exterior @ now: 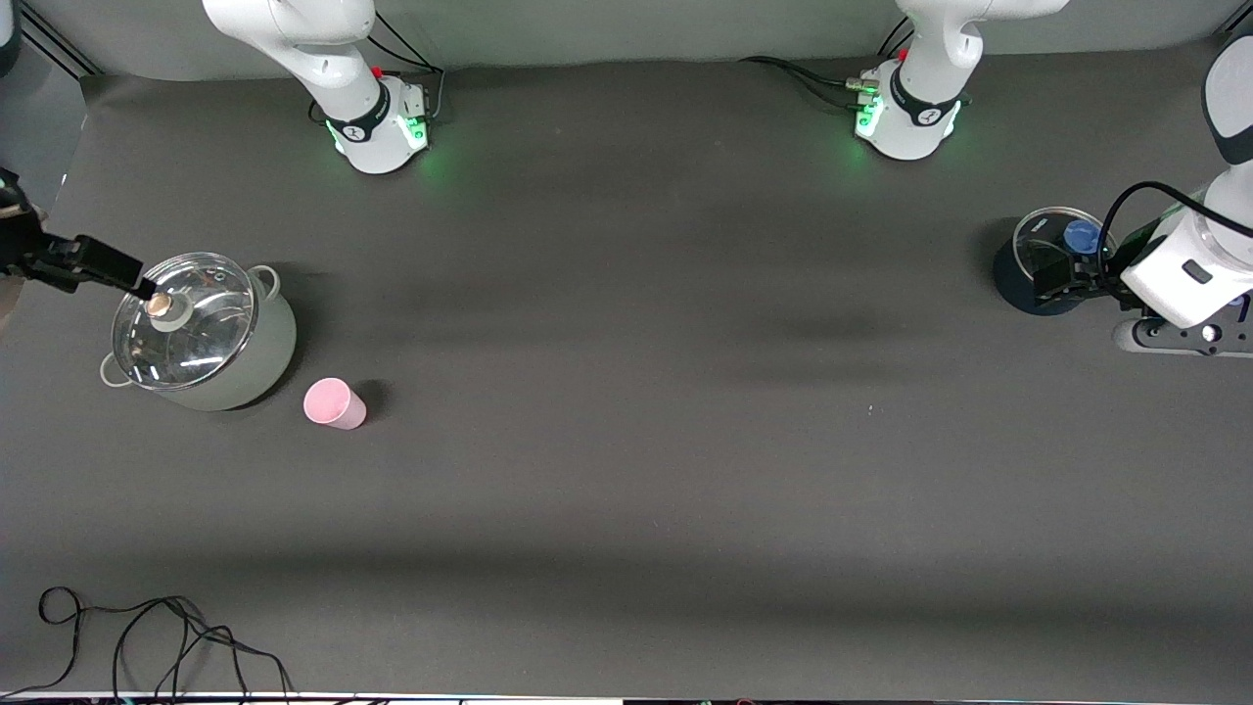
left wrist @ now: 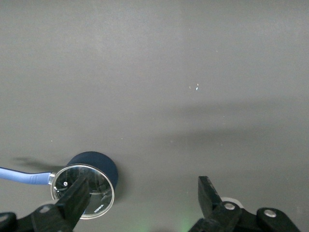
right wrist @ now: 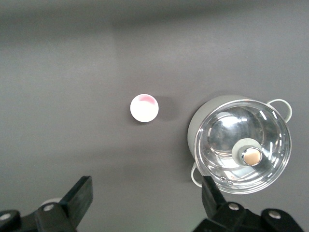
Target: Transfer pink cup from left to right arm
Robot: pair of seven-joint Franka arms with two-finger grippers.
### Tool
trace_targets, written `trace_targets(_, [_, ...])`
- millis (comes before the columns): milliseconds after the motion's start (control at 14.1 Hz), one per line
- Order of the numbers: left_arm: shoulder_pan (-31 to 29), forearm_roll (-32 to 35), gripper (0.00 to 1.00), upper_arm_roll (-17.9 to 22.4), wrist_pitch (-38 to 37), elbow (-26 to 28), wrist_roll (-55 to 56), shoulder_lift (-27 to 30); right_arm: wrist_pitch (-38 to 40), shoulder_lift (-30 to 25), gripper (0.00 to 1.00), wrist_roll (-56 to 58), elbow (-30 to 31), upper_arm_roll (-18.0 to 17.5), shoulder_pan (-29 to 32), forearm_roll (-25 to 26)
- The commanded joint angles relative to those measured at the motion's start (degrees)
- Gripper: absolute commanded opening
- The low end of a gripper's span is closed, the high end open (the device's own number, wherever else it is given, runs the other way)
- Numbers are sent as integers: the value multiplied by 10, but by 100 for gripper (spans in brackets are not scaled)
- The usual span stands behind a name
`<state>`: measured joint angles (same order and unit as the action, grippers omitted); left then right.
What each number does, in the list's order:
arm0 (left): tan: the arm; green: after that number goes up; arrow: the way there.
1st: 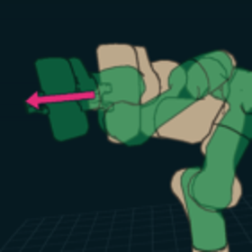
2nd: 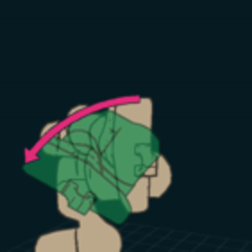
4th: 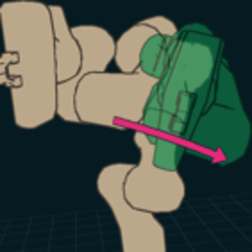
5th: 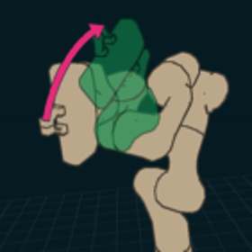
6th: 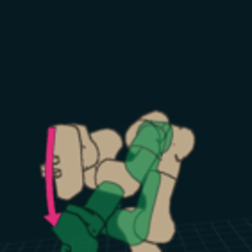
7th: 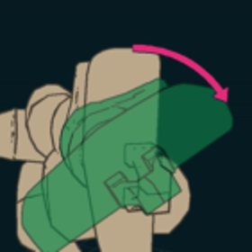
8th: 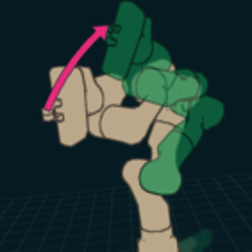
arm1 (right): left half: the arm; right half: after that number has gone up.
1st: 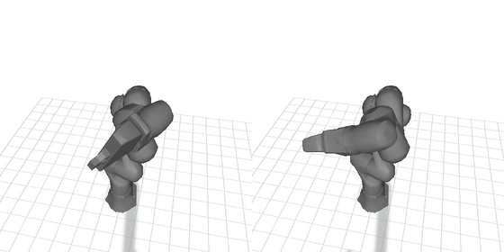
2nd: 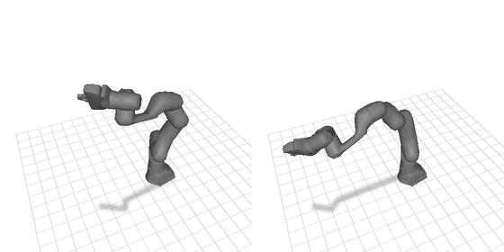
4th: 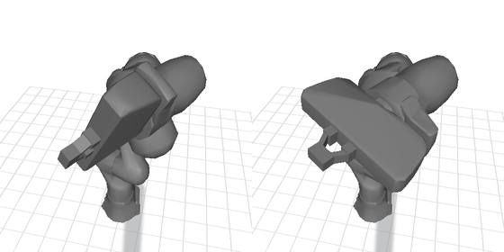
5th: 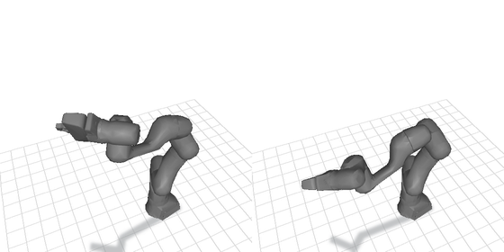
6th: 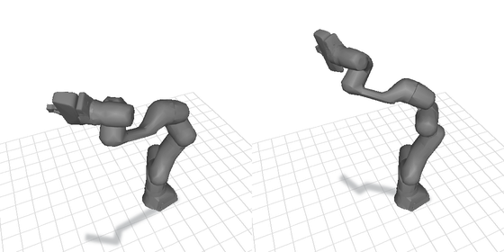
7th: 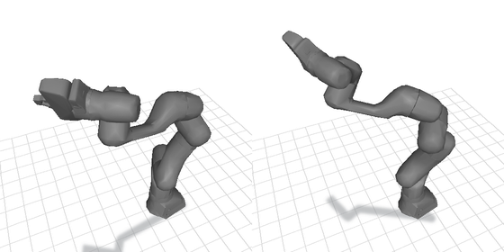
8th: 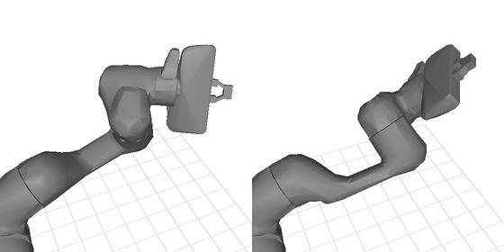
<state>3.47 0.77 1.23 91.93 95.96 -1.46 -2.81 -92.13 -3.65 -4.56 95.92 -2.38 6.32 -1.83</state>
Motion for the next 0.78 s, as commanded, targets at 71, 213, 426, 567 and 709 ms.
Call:
trace_targets(71, [0, -3, 100, 3, -11, -9, -14, 7, -80, -49, 100, -4, 70, -46, 30, 11])
trace_targets(213, [0, -3, 100, 3, -13, -11, -14, 4, -84, -36, 100, -4, 58, -48, 27, 10])
trace_targets(426, [0, -2, 100, 3, -3, -14, -55, 4, -69, 15, 100, -4, -12, -52, 25, 17])
trace_targets(567, [-2, -4, 100, 3, -1, -14, -76, 3, -68, 23, 100, -5, -22, -47, 15, 17])
trace_targets(709, [-2, -4, 100, 3, -1, -14, -72, 2, -66, 28, 100, -5, -23, -39, 6, 17])
